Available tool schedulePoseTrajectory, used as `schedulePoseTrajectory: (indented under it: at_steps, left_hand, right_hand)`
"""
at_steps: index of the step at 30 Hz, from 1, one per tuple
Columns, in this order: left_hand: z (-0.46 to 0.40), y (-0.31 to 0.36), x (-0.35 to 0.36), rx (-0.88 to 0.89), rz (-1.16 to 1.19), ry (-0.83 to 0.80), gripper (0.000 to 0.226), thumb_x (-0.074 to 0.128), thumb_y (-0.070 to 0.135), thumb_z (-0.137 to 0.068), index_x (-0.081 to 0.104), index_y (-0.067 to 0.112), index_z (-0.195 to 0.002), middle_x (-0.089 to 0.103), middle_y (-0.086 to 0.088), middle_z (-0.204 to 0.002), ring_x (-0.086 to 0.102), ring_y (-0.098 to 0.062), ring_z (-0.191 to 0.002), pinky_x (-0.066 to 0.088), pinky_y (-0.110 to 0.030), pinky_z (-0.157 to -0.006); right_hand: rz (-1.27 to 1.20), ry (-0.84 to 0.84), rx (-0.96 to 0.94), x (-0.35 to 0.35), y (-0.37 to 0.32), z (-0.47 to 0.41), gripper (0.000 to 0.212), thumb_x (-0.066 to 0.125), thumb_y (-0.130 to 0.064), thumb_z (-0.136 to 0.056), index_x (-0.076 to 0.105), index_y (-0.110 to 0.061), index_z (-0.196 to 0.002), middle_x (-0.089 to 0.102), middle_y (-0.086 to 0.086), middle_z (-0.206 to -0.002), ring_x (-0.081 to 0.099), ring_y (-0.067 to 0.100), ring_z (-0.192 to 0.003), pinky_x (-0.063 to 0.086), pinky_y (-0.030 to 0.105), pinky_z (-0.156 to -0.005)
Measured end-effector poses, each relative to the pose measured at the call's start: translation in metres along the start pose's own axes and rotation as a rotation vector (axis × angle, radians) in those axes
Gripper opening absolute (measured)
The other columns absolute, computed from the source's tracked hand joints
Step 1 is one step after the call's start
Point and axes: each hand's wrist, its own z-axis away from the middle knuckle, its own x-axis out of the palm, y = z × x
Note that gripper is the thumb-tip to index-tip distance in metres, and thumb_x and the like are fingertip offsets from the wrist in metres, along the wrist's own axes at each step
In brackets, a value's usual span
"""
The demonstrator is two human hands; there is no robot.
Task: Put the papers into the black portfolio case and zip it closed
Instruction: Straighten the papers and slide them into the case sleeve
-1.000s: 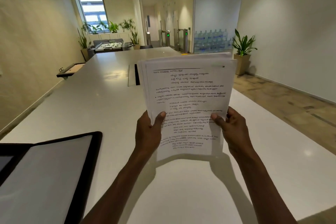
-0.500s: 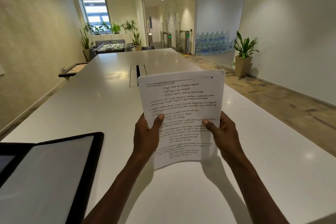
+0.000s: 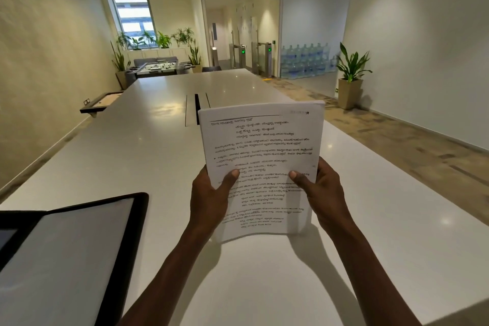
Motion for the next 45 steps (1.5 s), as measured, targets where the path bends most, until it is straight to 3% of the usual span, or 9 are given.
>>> schedulePoseTrajectory:
  at_steps: [5,13,15,18,23,28,34,38,45]
  left_hand:
    - [0.007,-0.017,0.002,-0.049,-0.060,-0.049,0.027,0.068,0.032,-0.088,0.061,0.025,-0.113,0.071,0.011,-0.101,0.071,-0.009,-0.085,0.058,-0.024,-0.066]
    - [0.003,-0.014,-0.001,-0.085,-0.035,-0.011,0.034,0.078,0.033,-0.079,0.061,0.021,-0.106,0.071,0.009,-0.098,0.070,-0.009,-0.084,0.056,-0.018,-0.061]
    - [0.008,-0.016,-0.003,-0.125,-0.006,0.050,0.055,0.084,0.031,-0.071,0.053,0.020,-0.115,0.066,0.011,-0.106,0.066,-0.008,-0.093,0.054,-0.014,-0.067]
    - [0.014,-0.024,-0.004,-0.267,0.096,0.082,0.093,0.091,0.033,-0.058,0.039,0.016,-0.133,0.063,0.000,-0.117,0.064,-0.018,-0.103,0.056,-0.035,-0.087]
    - [0.019,-0.021,0.001,-0.353,0.501,0.276,0.108,0.092,0.021,-0.054,0.029,0.023,-0.142,0.063,-0.005,-0.121,0.065,-0.015,-0.106,0.054,-0.032,-0.081]
    - [0.022,-0.010,0.006,-0.344,0.819,0.109,0.065,0.081,0.005,-0.064,0.056,0.014,-0.124,0.070,-0.010,-0.117,0.069,-0.025,-0.104,0.057,-0.040,-0.082]
    - [0.026,-0.003,0.012,-0.258,0.733,0.041,0.054,0.079,0.007,-0.067,0.062,0.022,-0.116,0.072,-0.005,-0.114,0.068,-0.024,-0.106,0.054,-0.045,-0.090]
    - [0.017,-0.007,-0.009,-0.171,0.590,0.040,0.038,0.077,0.004,-0.073,0.069,0.022,-0.106,0.075,-0.002,-0.105,0.072,-0.017,-0.096,0.059,-0.030,-0.076]
    - [0.001,-0.012,-0.052,-0.106,0.250,-0.036,0.028,0.083,0.028,-0.064,0.074,0.041,-0.088,0.076,0.011,-0.096,0.073,-0.010,-0.085,0.057,-0.019,-0.063]
  right_hand:
    - [-0.002,-0.028,0.075,0.000,0.015,0.009,0.033,0.070,-0.013,-0.087,0.064,-0.023,-0.118,0.075,-0.005,-0.108,0.073,0.015,-0.094,0.059,0.034,-0.078]
    - [-0.092,0.041,0.093,0.001,0.006,0.001,0.028,0.071,-0.007,-0.083,0.069,-0.023,-0.106,0.077,-0.004,-0.100,0.074,0.015,-0.087,0.058,0.022,-0.064]
    - [-0.203,0.082,0.115,0.004,0.003,-0.001,0.029,0.071,0.000,-0.081,0.068,-0.017,-0.105,0.077,0.000,-0.100,0.074,0.017,-0.088,0.058,0.023,-0.066]
    - [-0.334,0.134,0.143,0.010,0.000,-0.003,0.032,0.070,0.005,-0.079,0.067,-0.012,-0.106,0.076,0.004,-0.102,0.073,0.020,-0.091,0.056,0.028,-0.074]
    - [-0.478,0.144,0.203,0.023,-0.001,-0.001,0.033,0.067,0.003,-0.084,0.064,-0.012,-0.113,0.075,0.006,-0.110,0.072,0.025,-0.097,0.059,0.037,-0.078]
    - [-0.689,0.085,0.282,0.035,-0.003,0.005,0.047,0.064,0.001,-0.085,0.057,-0.009,-0.130,0.070,0.011,-0.121,0.068,0.028,-0.109,0.056,0.044,-0.087]
    - [-0.743,0.025,0.333,0.045,0.003,0.013,0.050,0.070,-0.007,-0.081,0.060,-0.018,-0.129,0.072,0.004,-0.118,0.071,0.017,-0.100,0.060,0.034,-0.071]
    - [-0.772,0.112,0.304,0.018,0.008,0.008,0.060,0.076,-0.005,-0.069,0.062,-0.019,-0.125,0.072,0.006,-0.119,0.068,0.023,-0.109,0.059,0.038,-0.084]
    - [-0.176,0.096,0.160,-0.058,0.002,-0.005,0.049,0.085,-0.005,-0.063,0.064,-0.016,-0.106,0.076,0.010,-0.098,0.073,0.031,-0.093,0.059,0.035,-0.070]
